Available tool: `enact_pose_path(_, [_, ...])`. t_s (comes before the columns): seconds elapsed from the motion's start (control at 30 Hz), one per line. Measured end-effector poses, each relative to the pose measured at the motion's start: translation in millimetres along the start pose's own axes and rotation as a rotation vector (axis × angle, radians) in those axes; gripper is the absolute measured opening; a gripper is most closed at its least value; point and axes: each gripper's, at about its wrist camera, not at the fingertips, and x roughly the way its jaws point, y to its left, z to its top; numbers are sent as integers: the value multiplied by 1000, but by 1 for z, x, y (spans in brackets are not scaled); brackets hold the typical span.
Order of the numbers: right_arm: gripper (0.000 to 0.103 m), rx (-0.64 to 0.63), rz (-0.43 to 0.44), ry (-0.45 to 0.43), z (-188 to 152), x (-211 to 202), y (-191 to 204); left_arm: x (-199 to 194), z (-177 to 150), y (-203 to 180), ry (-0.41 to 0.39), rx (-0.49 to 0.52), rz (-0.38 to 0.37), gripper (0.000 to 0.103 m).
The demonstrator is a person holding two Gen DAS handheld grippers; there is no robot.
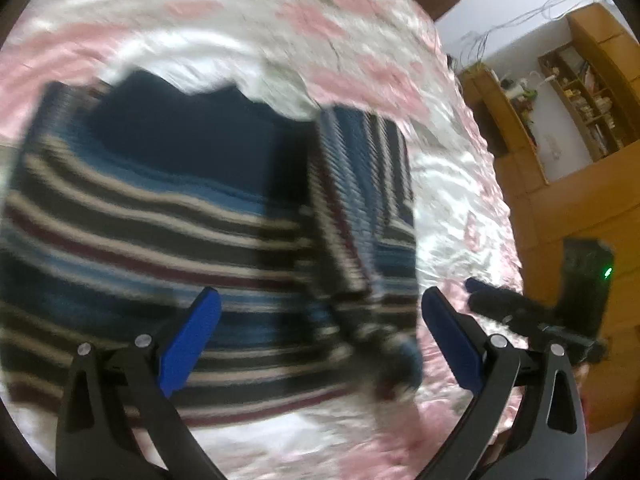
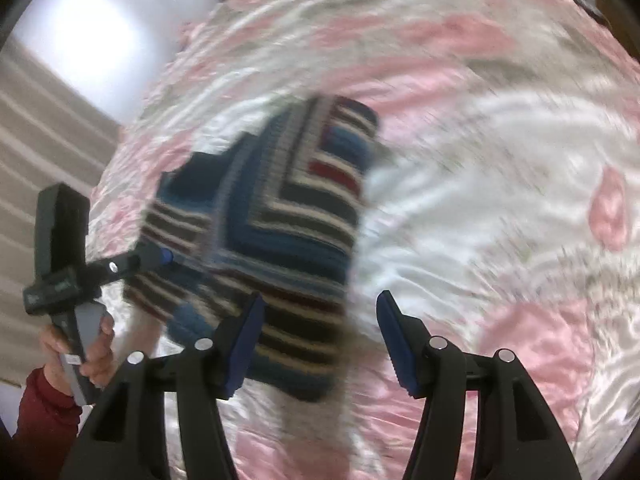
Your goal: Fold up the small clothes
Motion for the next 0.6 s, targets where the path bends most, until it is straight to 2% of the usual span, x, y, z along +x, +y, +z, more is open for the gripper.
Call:
enact_pose_path(0.17, [59, 74, 26, 2, -20, 8, -42, 47, 6, -7, 88, -75, -47, 100])
enact_pose_path(0.37, [59, 123, 64, -1, -33, 16, -70, 74, 8, -22, 114, -68, -44, 98])
enact_pose_path(0.4, [59, 127, 69, -2, -34, 17, -72, 75, 8, -27, 112, -55, -39, 92])
enact_pose_path(0.43, [59, 130, 71, -3, -34, 17, -73, 76, 8, -30, 109, -46, -26, 74])
enact_pose_path(0.47, [59, 132, 74, -6, -35, 17, -74, 78, 8, -34, 107, -34, 3, 64])
enact_pose_path(0.53, [59, 127, 75, -10, -36, 16, -73, 79, 9, -37, 93, -30, 36, 33])
enact_pose_path(0.6, [59, 120, 69, -14, -37, 14, -71, 75, 10, -38, 74, -44, -7, 29])
